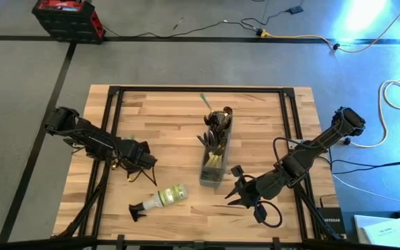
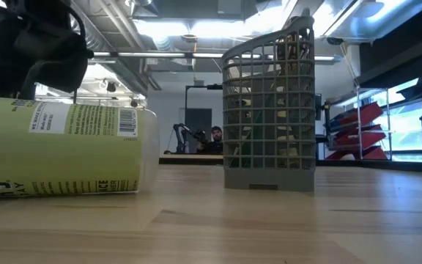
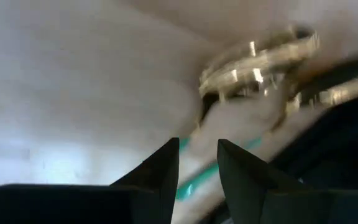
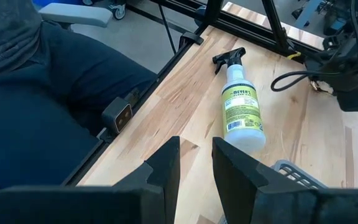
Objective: Sort silverware
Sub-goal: Put the spoon into the silverware basket
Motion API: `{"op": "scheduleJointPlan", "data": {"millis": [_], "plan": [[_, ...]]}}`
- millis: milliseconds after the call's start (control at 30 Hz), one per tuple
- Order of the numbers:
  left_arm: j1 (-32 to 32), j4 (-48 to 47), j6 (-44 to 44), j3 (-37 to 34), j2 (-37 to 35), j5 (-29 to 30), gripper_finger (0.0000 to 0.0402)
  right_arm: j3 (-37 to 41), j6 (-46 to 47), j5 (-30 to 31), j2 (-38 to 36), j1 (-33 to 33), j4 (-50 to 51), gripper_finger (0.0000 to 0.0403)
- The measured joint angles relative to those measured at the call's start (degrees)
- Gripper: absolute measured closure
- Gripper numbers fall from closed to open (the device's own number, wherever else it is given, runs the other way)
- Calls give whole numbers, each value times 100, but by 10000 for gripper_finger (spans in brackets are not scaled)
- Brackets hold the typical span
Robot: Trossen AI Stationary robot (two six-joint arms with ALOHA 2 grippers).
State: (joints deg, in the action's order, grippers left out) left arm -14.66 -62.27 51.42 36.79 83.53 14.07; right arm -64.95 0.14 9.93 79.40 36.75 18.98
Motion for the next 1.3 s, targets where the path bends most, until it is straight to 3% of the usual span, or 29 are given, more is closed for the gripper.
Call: {"op": "scheduleJointPlan", "data": {"millis": [533, 867, 1300], "plan": [[-28, 412, 67, -382, -13, -120, 307, 0, 4, -1, 0, 0, 2, 327], [37, 622, 175, -532, -26, -169, 336, 0, 4, -2, 0, 0, 5, 327], [42, 695, -44, -213, 9, -323, 385, 0, 4, -4, 2, 0, 0, 327]]}}
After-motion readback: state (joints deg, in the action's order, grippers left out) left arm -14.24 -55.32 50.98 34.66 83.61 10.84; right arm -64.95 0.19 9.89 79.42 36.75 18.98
